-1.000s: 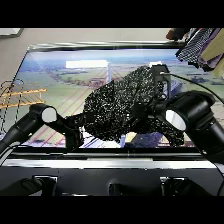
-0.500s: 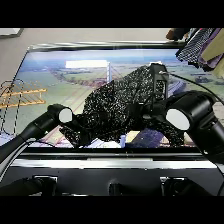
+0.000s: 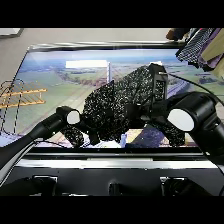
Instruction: Fold the clothes and pants, and hang the long-sleeved shirts on hangers.
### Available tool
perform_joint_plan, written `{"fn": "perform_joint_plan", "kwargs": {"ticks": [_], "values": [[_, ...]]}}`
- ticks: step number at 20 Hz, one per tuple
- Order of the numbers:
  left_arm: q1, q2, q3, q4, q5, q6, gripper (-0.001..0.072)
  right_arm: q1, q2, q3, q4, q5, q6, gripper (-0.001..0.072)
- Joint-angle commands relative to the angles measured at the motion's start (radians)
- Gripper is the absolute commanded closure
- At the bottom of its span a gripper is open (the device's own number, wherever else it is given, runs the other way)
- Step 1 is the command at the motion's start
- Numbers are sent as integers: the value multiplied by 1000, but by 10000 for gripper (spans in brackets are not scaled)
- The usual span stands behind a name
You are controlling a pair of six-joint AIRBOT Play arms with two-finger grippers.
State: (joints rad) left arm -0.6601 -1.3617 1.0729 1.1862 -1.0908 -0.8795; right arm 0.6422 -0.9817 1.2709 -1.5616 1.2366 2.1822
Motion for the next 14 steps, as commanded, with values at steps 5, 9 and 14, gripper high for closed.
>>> {"fn": "perform_joint_plan", "kwargs": {"ticks": [5, 9, 14], "values": [[-23, -7, 25, -35, 65, -11, 692, 1, -24, 2, 1, -13, -2, 391], [-23, -7, 25, -35, 73, -11, 692, -5, 37, 66, -91, 11, -13, 32], [-23, -7, 25, -35, 97, -11, 693, -389, 57, 189, -59, 176, -113, 41]]}}
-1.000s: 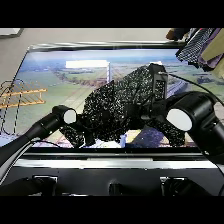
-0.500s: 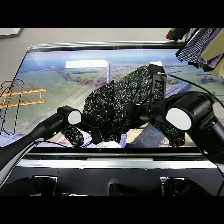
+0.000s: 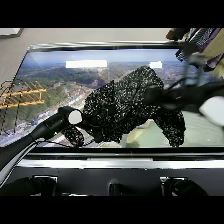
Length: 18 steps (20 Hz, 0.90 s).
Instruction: Fold the clothes and pants, and hang the long-sleeved shirts on hangers.
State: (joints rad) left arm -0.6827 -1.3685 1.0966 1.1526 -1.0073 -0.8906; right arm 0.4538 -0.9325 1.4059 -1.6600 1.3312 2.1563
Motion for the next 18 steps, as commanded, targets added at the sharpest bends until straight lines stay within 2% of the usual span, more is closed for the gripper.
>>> {"fn": "perform_joint_plan", "kwargs": {"ticks": [1, 2, 3, 4, 5, 6, 8, 9, 10, 14, 18], "values": [[0, 0, 1, -2, 13, 0, 693, -323, -10, 63, 166, 126, -241, 77], [0, 0, 1, -1, 13, 0, 692, -434, -39, 67, 315, 214, -462, 203], [0, 0, 1, -1, 13, 0, 692, -502, -68, 67, 414, 300, -689, 220], [0, 0, 1, -1, 12, 1, 693, -522, -88, 67, 451, 347, -924, 214], [0, 0, 1, -1, 10, 1, 692, -516, -99, 67, 453, 349, -1178, 155], [1, 0, 1, 0, 5, 1, 692, -496, -105, 67, 472, 304, -1432, 142], [1, 0, 1, 0, -5, 4, 692, -427, -113, 67, 496, 175, -1828, 81], [1, 0, 1, 3, -5, 4, 692, -383, -124, 67, 497, 111, -1920, 81], [1, -1, 1, 3, -5, 5, 692, -346, -145, 67, 496, 74, -1939, 81], [2, 0, 1, 3, -6, 4, 692, -213, -261, 67, 492, 133, -1940, 81], [2, 0, 1, 3, -6, 18, 692, -130, -337, 67, 494, 103, -1955, 83]]}}
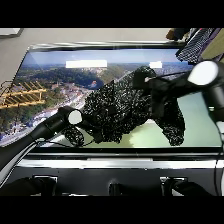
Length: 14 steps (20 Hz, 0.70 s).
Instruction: Fold the clothes and pants, and hang the long-sleeved shirts on hangers.
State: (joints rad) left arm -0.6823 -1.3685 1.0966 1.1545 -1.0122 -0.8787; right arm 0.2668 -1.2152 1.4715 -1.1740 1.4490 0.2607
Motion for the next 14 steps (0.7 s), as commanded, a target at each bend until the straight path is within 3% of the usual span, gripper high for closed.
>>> {"fn": "perform_joint_plan", "kwargs": {"ticks": [1, 2, 5, 10, 11, 14], "values": [[1, 0, 1, 1, -1, 6, 692, 56, -68, 1, 15, -8, -59, 84], [1, 0, 1, 1, -1, 6, 691, 53, -74, 1, 10, 2, -59, 90], [1, 0, 1, 1, -1, 6, 691, 51, -75, -1, 2, 66, -59, 340], [1, 0, 1, 1, -1, 3, 689, 51, -75, -1, -9, 135, -45, 639], [1, 0, 1, 1, -1, 3, 689, 51, -75, -1, -9, 141, -31, 677], [2, 1, 1, 1, 0, -2, 677, 51, -70, -1, -8, 143, 13, 680]]}}
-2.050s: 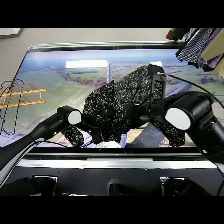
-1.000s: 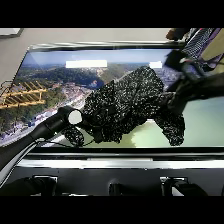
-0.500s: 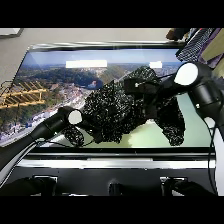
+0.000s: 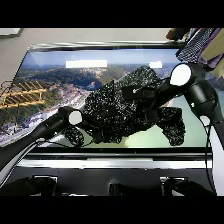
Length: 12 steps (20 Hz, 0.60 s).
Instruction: Fold the clothes and pants, and hang the long-sleeved shirts on hangers.
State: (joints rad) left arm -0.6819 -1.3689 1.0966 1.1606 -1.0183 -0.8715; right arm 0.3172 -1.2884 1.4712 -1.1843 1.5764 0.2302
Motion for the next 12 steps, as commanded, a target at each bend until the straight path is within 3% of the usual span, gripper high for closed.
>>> {"fn": "perform_joint_plan", "kwargs": {"ticks": [1, 2, 3, 4, 6, 9, 11, 12], "values": [[2, 1, 1, -5, 7, -29, 575, 1, 11, 0, 2, 10, 48, 680], [7, 1, 1, -5, 8, -60, 394, 1, 21, 0, -6, -1, 51, 681], [16, 2, 1, -1, 11, -103, 270, 1, 31, 0, -14, -16, 79, 682], [27, 5, 1, 18, 12, -160, 222, 1, 42, 0, -34, -33, 116, 682], [66, 23, 2, 48, 10, -286, 220, 1, 65, 0, -86, -67, 215, 682], [195, 101, 6, 53, 7, -391, 175, 1, 88, 0, -138, -91, 327, 682], [316, 167, -3, 42, 19, -546, -13, 1, 98, 0, -149, -94, 385, 682], [373, 194, -22, 13, 31, -606, -13, 1, 99, 0, -152, -94, 421, 682]]}}
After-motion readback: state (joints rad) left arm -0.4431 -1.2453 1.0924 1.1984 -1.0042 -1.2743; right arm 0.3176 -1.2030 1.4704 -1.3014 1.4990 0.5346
